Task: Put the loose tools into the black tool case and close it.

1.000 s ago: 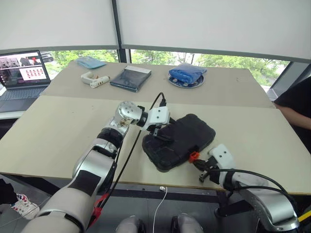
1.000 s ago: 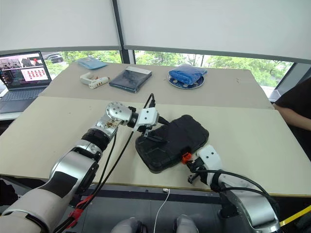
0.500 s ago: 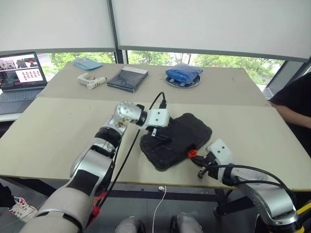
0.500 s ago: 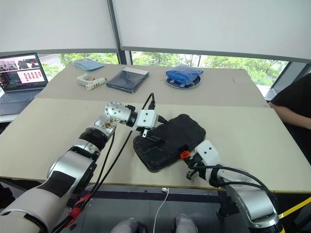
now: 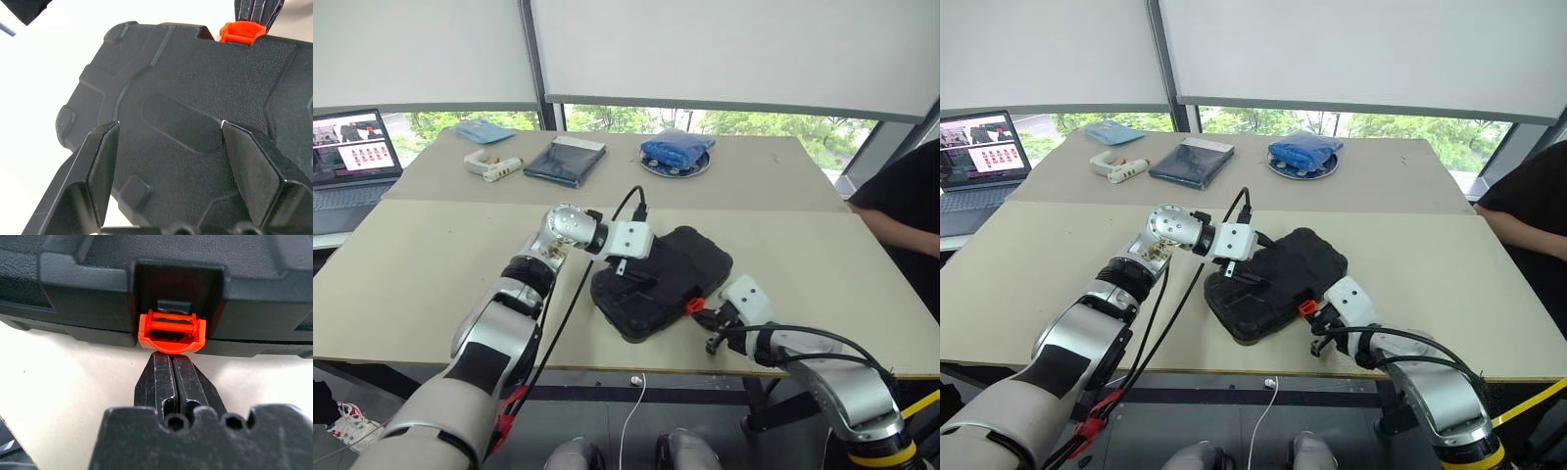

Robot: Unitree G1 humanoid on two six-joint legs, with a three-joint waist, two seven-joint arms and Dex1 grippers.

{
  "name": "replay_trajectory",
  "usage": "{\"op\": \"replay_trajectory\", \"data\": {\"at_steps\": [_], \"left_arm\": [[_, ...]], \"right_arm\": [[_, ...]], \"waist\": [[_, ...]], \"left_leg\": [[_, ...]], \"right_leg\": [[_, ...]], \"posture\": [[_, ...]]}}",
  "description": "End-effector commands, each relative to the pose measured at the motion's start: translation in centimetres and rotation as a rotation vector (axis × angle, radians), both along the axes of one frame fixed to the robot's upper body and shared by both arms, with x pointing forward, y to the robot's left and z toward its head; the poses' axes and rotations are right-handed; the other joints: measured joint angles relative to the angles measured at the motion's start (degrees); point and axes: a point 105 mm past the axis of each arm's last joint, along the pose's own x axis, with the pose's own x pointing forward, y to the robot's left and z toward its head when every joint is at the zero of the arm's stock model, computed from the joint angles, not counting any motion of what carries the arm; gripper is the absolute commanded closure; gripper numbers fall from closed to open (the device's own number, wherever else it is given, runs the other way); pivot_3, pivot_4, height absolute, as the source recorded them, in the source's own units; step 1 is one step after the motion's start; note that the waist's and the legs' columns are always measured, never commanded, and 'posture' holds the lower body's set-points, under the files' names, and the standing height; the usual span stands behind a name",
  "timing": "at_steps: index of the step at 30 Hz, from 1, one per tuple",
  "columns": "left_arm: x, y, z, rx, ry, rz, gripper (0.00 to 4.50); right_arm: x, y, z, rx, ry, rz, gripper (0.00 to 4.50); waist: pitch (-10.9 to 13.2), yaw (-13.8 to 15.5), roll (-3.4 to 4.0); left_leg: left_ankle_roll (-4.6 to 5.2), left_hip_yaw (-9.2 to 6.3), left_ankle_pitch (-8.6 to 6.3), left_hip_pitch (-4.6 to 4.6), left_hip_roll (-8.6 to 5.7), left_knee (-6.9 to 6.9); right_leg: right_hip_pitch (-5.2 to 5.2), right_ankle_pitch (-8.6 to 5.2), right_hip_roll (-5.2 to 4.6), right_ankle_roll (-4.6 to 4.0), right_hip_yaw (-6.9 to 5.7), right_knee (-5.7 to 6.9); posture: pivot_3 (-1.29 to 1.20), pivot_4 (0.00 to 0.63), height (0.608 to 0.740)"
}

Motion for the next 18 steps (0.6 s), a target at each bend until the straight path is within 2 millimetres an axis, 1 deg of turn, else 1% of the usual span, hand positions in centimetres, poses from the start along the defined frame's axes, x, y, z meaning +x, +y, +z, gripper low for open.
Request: {"op": "replay_trajectory", "data": {"at_steps": [1,5,11,18], "left_arm": [[-2.03,1.97,-7.6,0.25,0.191,0.007,0.91],[-2.05,2.02,-7.65,0.249,0.196,0.01,0.91],[-2.04,2.2,-7.83,0.252,0.201,0.018,0.91],[-2.04,2.53,-8.04,0.257,0.211,0.029,0.91]], "right_arm": [[0.63,1.2,5.92,0.036,-0.235,0.077,4.48],[0.67,1.44,6.56,0.04,-0.247,0.087,4.48],[0.85,1.6,6.25,0.028,-0.246,0.085,4.48],[0.99,1.28,6.75,0.012,-0.262,0.08,4.48]], "waist": [[0.0,0.0,0.0],[0.0,-0.11,0.0],[0.0,-0.39,0.0],[0.0,-0.73,0.0]], "left_leg": [[0.0,0.0,0.0,0.0,0.01,0.0],[-0.01,0.0,0.01,-0.01,0.05,-0.02],[-0.03,0.0,0.01,-0.02,0.07,-0.02],[-0.04,0.0,0.02,-0.01,0.09,-0.03]], "right_leg": [[-0.01,0.0,0.02,0.0,0.0,0.0],[-0.04,0.01,0.06,0.0,0.0,0.0],[-0.07,0.01,0.06,-0.01,0.0,0.0],[-0.07,0.0,0.05,-0.02,0.0,0.0]], "posture": [[0.0,0.15,0.718],[0.0,0.15,0.718],[0.0,0.15,0.718],[0.0,0.15,0.718]]}}
